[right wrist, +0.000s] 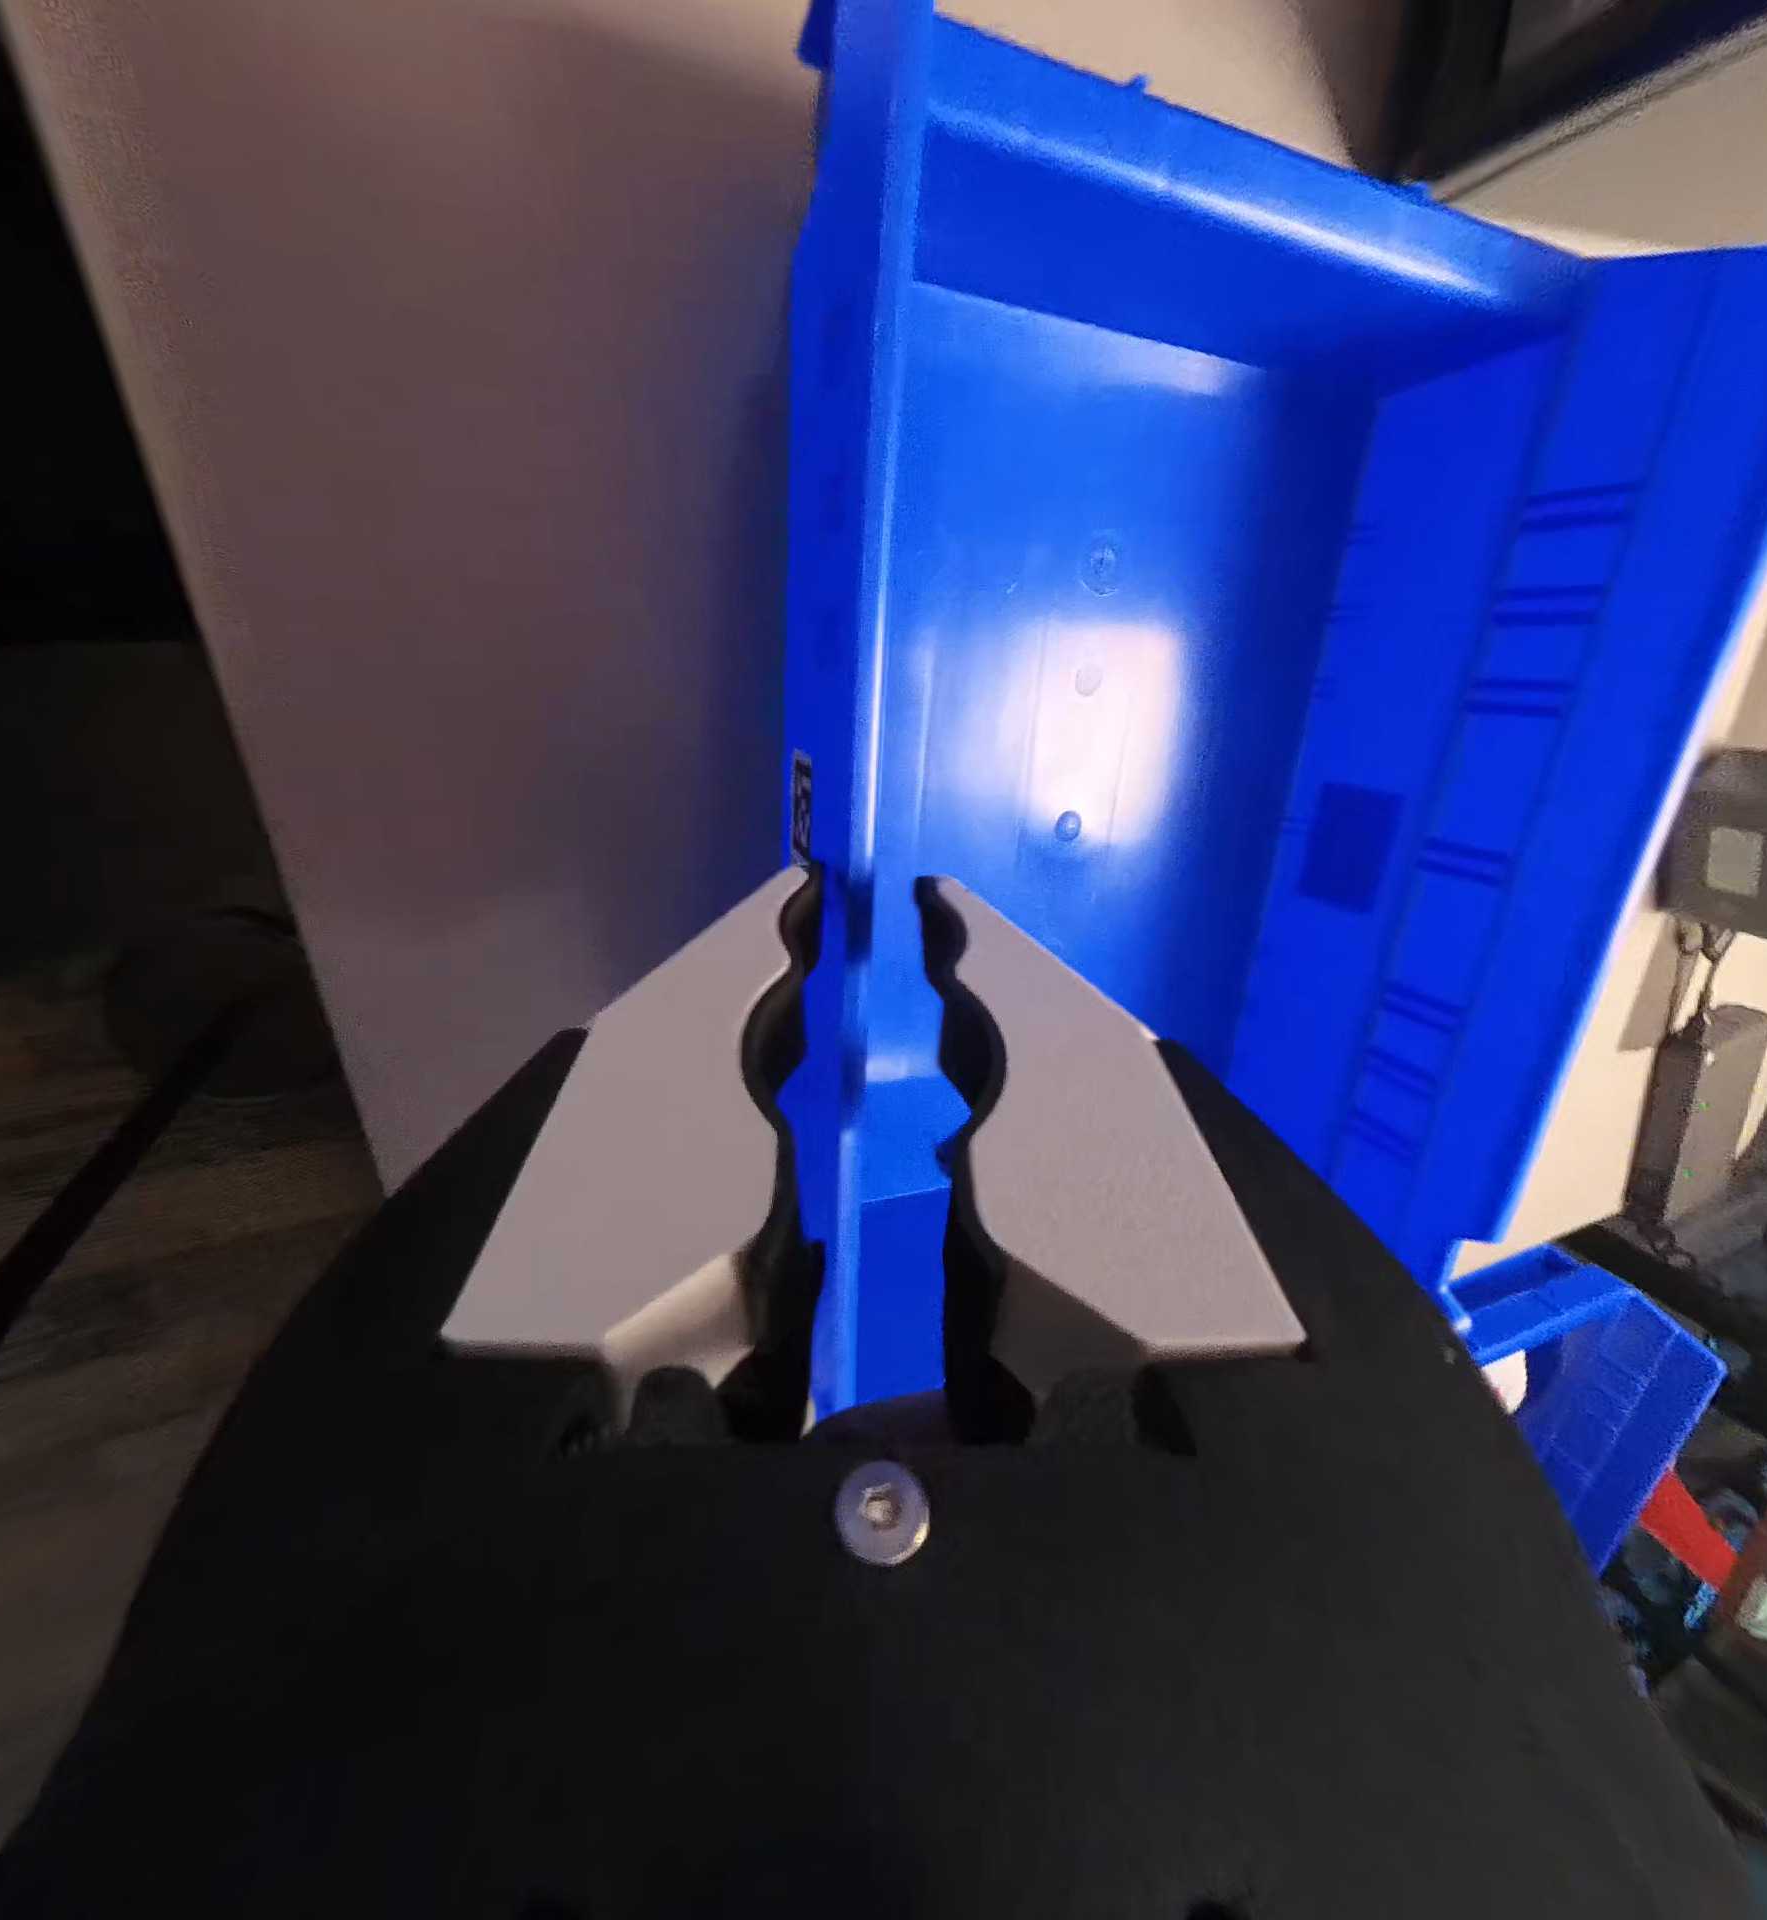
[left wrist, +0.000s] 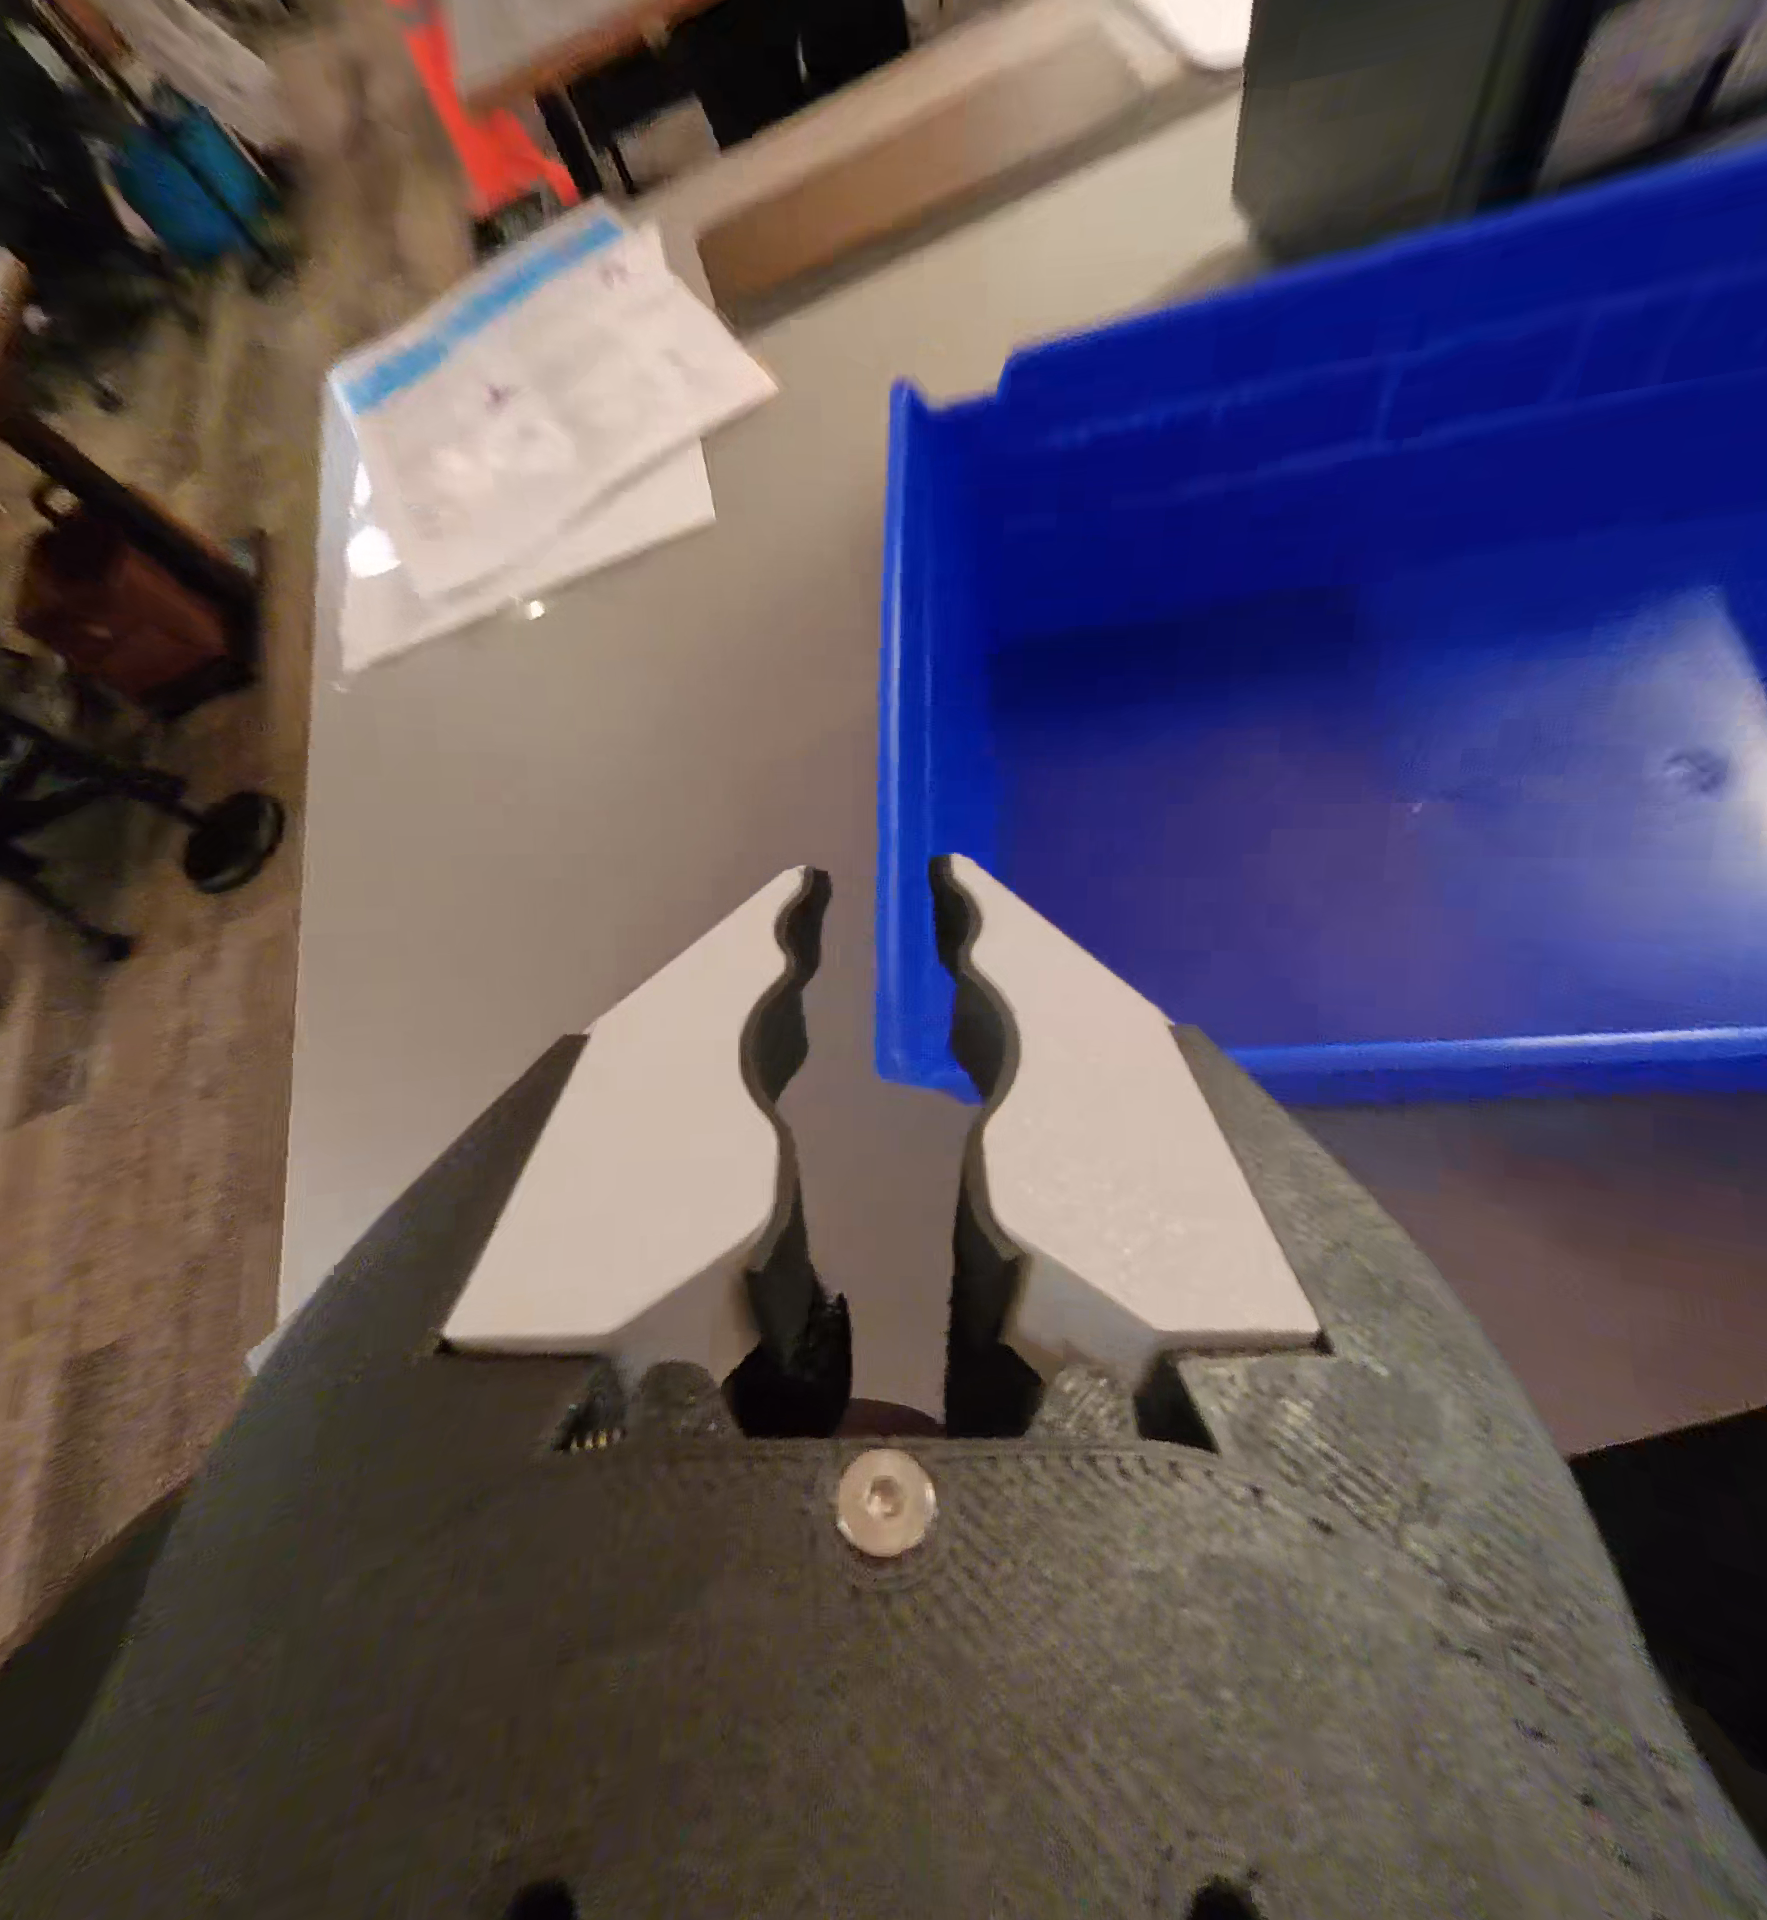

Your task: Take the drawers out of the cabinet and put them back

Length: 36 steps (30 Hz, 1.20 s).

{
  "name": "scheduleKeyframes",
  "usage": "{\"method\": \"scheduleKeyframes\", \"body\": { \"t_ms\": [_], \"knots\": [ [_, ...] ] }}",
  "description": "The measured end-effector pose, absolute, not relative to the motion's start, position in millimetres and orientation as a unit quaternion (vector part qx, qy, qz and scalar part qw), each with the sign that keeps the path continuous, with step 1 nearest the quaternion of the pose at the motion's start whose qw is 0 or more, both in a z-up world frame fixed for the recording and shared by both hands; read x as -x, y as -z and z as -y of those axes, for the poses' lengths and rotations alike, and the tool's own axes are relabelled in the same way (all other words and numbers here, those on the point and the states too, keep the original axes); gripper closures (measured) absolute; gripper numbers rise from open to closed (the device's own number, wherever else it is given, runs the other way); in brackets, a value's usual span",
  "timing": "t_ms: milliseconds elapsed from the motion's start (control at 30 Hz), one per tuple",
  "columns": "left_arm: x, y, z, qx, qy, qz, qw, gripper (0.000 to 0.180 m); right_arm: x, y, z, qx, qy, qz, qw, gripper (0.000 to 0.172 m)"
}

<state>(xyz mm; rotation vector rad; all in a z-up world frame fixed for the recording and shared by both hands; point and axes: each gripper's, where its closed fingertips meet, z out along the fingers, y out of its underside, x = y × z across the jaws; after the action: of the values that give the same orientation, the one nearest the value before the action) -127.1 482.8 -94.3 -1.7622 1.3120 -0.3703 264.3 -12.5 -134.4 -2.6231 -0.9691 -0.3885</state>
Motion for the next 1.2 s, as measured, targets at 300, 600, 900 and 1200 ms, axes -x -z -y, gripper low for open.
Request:
{"method": "scheduleKeyframes", "body": {
  "t_ms": [300, 600, 900, 1200],
  "knots": [
    [61.8, 82.0, -267.9, 0.476, 0.336, -0.719, 0.379, 0.116, -222.6, 116.3, -31.0, 0.905, 0.107, 0.309, 0.271, 0.101],
    [44.7, 137.6, -257.8, 0.45, 0.231, -0.796, 0.332, 0.151, -214.8, 146.6, -70.2, 0.905, 0.144, 0.315, 0.247, 0.155],
    [95.6, 133.2, -306.2, 0.498, 0.165, -0.792, 0.312, 0.13, -219.3, 152.4, -15.8, 0.902, 0.113, 0.353, 0.22, 0.15],
    [63.8, 41.4, -275.2, 0.506, 0.302, -0.696, 0.411, 0.117, -202.2, 82.2, -16.9, 0.895, 0.025, 0.257, 0.365, 0.111]
  ]
}}
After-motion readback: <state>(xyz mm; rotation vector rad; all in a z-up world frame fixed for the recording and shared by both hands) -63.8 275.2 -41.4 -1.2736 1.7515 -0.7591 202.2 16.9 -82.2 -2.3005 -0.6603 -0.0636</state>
